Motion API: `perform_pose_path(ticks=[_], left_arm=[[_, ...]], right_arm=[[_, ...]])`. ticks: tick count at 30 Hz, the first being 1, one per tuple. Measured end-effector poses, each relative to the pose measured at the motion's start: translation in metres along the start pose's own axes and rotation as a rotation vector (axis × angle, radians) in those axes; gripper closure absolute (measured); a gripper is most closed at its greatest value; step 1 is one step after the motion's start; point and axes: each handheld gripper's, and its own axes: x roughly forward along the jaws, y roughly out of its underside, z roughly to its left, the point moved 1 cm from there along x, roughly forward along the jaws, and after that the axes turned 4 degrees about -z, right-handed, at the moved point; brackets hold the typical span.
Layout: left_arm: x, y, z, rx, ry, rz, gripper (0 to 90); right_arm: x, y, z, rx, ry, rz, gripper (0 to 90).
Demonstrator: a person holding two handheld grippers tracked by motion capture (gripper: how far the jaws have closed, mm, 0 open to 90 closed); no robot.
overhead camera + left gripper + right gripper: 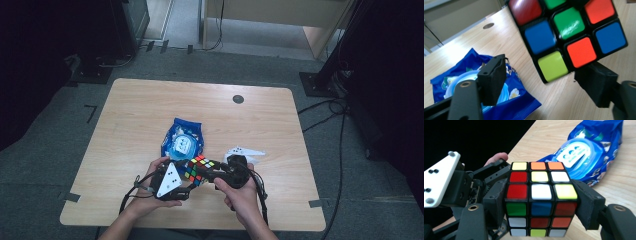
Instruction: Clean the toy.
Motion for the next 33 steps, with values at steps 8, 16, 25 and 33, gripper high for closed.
perform_pose_path(ticks=[8,16,25,33], left_arm=[[-0.003,-0.006,-0.005,0.022,0.001,-0.036,18.4],[-0.001,-0.004,-0.009,0.055,0.004,-0.03,31.5],[-0.007,-0.003,0.005,-0.008,-0.047,-0.033,33.7],[-0.009,-0.002,0.012,-0.044,-0.059,-0.033,33.7]], right_arm=[[0.01,0.006,0.003,-0.004,0.013,0.056,34.0],[0.01,0.006,0.003,-0.003,0.027,0.041,34.1],[-0.005,-0.004,0.001,-0.048,-0.033,-0.039,34.8],[-0.028,-0.014,-0.029,-0.205,0.192,-0.142,33.5]])
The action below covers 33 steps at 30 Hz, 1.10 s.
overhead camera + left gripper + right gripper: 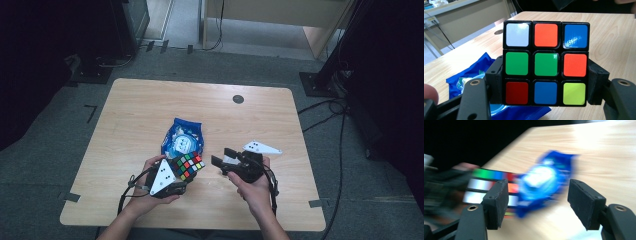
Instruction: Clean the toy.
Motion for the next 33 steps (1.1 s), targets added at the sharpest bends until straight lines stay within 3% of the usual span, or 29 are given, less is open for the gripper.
perform_pose_path(ticks=[3,6,10,15,18,20,23,27,30,33], left_arm=[[0.0,0.0,-0.001,0.001,0.004,0.004,33.7],[0.0,0.0,0.0,-0.001,0.004,0.005,33.7],[0.0,0.0,0.0,-0.003,0.005,0.006,33.7],[0.0,0.0,0.001,-0.009,0.005,0.004,33.7],[-0.001,0.0,0.002,-0.016,0.005,0.003,33.7],[-0.002,0.0,0.003,-0.024,0.005,0.001,33.7],[-0.002,0.0,0.004,-0.038,0.009,-0.002,33.7],[-0.002,0.0,0.004,-0.045,0.01,-0.007,33.7],[-0.002,-0.001,0.004,-0.049,0.011,-0.013,33.7],[-0.002,-0.001,0.005,-0.05,0.016,-0.013,33.8]], right_arm=[[0.008,0.012,-0.02,-0.073,0.151,0.052,33.5],[0.017,0.026,-0.038,-0.086,0.227,0.117,33.3],[0.028,0.04,-0.052,-0.096,0.28,0.183,32.7],[0.038,0.05,-0.057,-0.14,0.355,0.255,33.2],[0.041,0.055,-0.061,-0.117,0.37,0.282,35.4],[0.039,0.055,-0.063,-0.117,0.378,0.271,42.4],[0.038,0.055,-0.063,-0.147,0.409,0.269,54.5],[0.035,0.054,-0.066,-0.133,0.409,0.263,78.1],[0.032,0.052,-0.064,-0.08,0.353,0.238,84.4],[0.026,0.044,-0.05,-0.08,0.257,0.165,85.2]])
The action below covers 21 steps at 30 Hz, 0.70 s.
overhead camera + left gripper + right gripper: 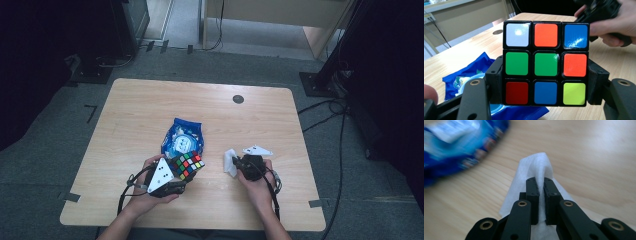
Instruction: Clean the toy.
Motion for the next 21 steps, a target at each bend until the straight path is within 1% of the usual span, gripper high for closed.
perform_pose_path(ticks=[2,4,5,7,8,10,11,12,13,16,17,18,20,21], left_arm=[[0.0,0.0,0.0,-0.004,0.005,-0.001,33.7],[0.001,0.0,-0.001,-0.002,0.009,-0.001,33.7],[0.001,0.0,-0.002,-0.003,0.014,-0.003,33.7],[0.001,0.0,-0.004,0.003,0.02,-0.006,33.7],[0.001,0.0,-0.005,0.003,0.026,-0.006,33.7],[0.002,-0.001,-0.008,0.003,0.035,-0.01,33.7],[0.003,-0.001,-0.01,0.01,0.04,-0.009,33.7],[0.004,-0.001,-0.012,0.017,0.045,-0.005,33.7],[0.004,-0.001,-0.014,0.022,0.049,-0.004,33.7],[0.005,-0.002,-0.017,0.028,0.06,-0.005,33.7],[0.005,-0.002,-0.017,0.029,0.061,-0.007,33.7],[0.005,-0.003,-0.016,0.027,0.06,-0.01,33.7],[0.003,-0.003,-0.016,0.025,0.06,-0.016,33.7],[0.003,-0.003,-0.016,0.022,0.06,-0.021,33.8]], right_arm=[[-0.01,-0.008,0.013,-0.012,-0.05,-0.064,85.4],[-0.021,-0.016,0.028,-0.005,-0.13,-0.124,85.5],[-0.027,-0.02,0.035,-0.009,-0.165,-0.154,85.5],[-0.038,-0.028,0.052,-0.019,-0.227,-0.197,85.5],[-0.041,-0.03,0.057,-0.022,-0.251,-0.215,85.5],[-0.05,-0.036,0.074,-0.037,-0.313,-0.244,85.4],[-0.052,-0.037,0.079,-0.044,-0.339,-0.247,85.3],[-0.055,-0.039,0.087,-0.051,-0.384,-0.25,85.3],[-0.057,-0.04,0.094,-0.061,-0.413,-0.251,85.3],[-0.059,-0.04,0.107,-0.082,-0.464,-0.257,85.3],[-0.06,-0.041,0.109,-0.092,-0.467,-0.262,85.2],[-0.061,-0.041,0.11,-0.097,-0.461,-0.263,85.3],[-0.059,-0.041,0.106,-0.08,-0.464,-0.269,85.2],[-0.058,-0.041,0.103,-0.066,-0.456,-0.265,85.3]])
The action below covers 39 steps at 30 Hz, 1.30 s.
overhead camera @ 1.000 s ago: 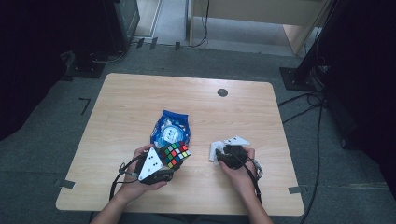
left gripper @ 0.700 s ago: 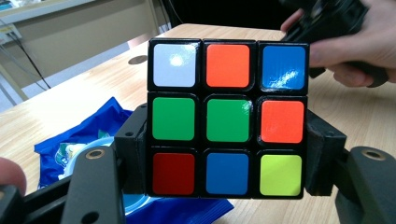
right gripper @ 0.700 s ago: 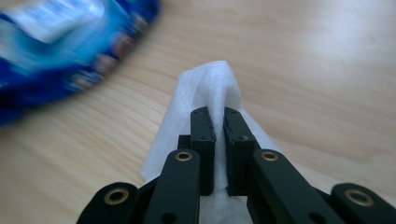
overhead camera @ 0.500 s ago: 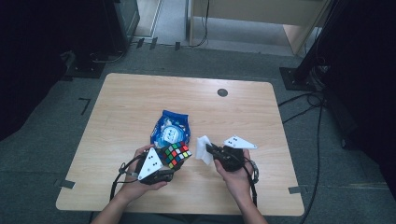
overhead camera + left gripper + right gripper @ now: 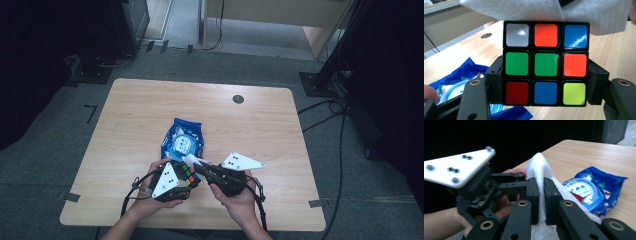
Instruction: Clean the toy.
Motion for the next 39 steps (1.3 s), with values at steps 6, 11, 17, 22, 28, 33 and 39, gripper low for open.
perform_pose_path(ticks=[6,11,17,22,28,33,39], left_arm=[[-0.005,-0.004,0.003,-0.015,-0.005,-0.029,33.8],[-0.006,-0.003,0.007,-0.026,-0.014,-0.029,33.8],[-0.004,0.0,0.008,-0.023,-0.02,-0.011,33.9],[-0.002,0.001,0.007,-0.023,-0.021,-0.007,33.9],[-0.005,-0.001,0.008,-0.028,-0.02,-0.031,33.9],[-0.007,-0.002,0.009,-0.031,-0.007,-0.043,33.9],[-0.007,-0.003,0.012,-0.045,-0.008,-0.058,33.9]], right_arm=[[0.0,0.012,-0.024,0.029,0.115,0.031,85.1],[0.003,0.02,-0.037,0.066,0.175,0.072,84.7],[0.004,0.015,-0.025,0.083,0.109,0.059,84.3],[0.001,0.007,-0.011,0.137,-0.008,0.018,84.3],[-0.003,0.002,-0.004,0.145,-0.074,-0.002,84.4],[-0.003,0.01,-0.024,0.21,-0.07,0.005,84.6],[-0.001,0.028,-0.06,0.257,0.026,0.079,84.1]])
